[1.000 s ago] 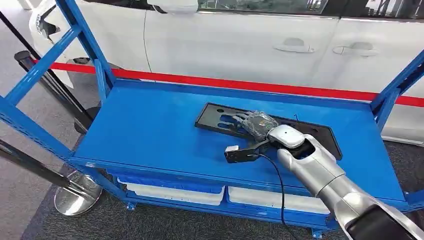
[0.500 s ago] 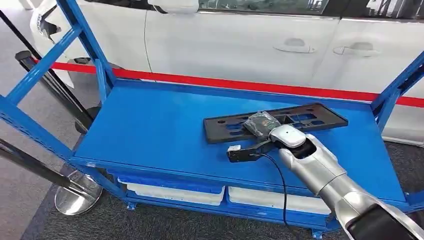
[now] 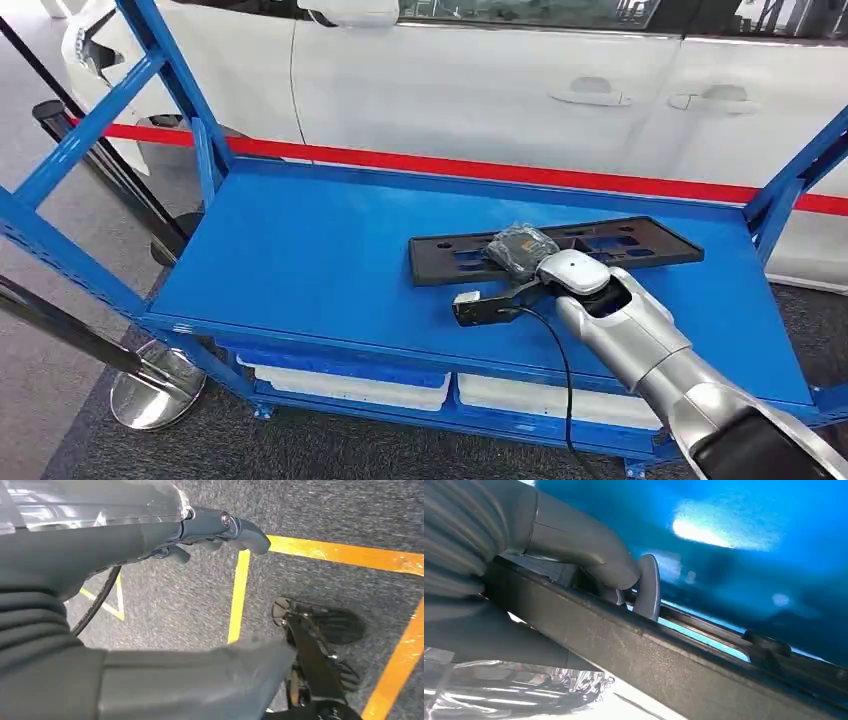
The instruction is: Take the parts from the cabinet and place them on the table.
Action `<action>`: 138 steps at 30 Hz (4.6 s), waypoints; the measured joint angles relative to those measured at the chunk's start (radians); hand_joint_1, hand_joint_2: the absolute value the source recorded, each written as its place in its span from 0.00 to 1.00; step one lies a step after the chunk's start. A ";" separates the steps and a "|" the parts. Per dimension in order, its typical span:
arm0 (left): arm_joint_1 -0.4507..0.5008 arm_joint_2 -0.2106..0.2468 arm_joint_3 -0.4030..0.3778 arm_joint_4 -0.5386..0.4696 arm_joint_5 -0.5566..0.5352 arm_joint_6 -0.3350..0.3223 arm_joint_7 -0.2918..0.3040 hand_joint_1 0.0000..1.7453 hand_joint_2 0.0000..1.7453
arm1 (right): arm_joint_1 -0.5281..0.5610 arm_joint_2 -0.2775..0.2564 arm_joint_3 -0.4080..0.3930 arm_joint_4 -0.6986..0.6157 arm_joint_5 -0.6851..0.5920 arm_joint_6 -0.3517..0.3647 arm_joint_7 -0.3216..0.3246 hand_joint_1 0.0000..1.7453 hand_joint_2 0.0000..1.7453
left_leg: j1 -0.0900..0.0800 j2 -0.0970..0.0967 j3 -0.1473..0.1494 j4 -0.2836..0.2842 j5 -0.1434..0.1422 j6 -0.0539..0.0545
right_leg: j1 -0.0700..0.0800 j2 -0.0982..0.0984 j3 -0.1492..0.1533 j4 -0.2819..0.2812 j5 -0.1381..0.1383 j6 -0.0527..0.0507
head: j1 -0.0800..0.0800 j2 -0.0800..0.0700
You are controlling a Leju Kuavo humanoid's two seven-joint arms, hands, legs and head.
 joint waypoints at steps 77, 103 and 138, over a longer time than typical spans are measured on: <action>0.009 -0.029 0.107 -0.027 -0.355 -0.037 0.003 0.00 1.00 | 0.338 -0.025 -0.228 -0.566 0.449 -0.422 -0.057 1.00 1.00 | 0.015 0.026 -0.127 0.309 -0.147 -0.048 | -0.011 -0.002 -0.014 0.007 0.006 -0.019 | 0.000 0.000; 0.020 -0.050 0.182 -0.052 -0.396 -0.070 0.015 0.00 1.00 | 0.307 -0.021 -0.220 -0.557 0.428 -0.370 -0.037 1.00 1.00 | 0.010 0.028 -0.124 0.055 0.027 -0.033 | -0.010 -0.006 0.075 -0.006 -0.057 -0.019 | 0.000 0.000; 0.066 -0.048 0.148 -0.077 -0.630 -0.103 -0.023 0.00 1.00 | 0.449 -0.029 -0.310 -0.627 0.467 -0.375 0.014 1.00 1.00 | 0.018 0.033 -0.140 0.316 -0.144 -0.049 | -0.009 -0.003 -0.014 0.015 0.002 -0.024 | 0.000 0.000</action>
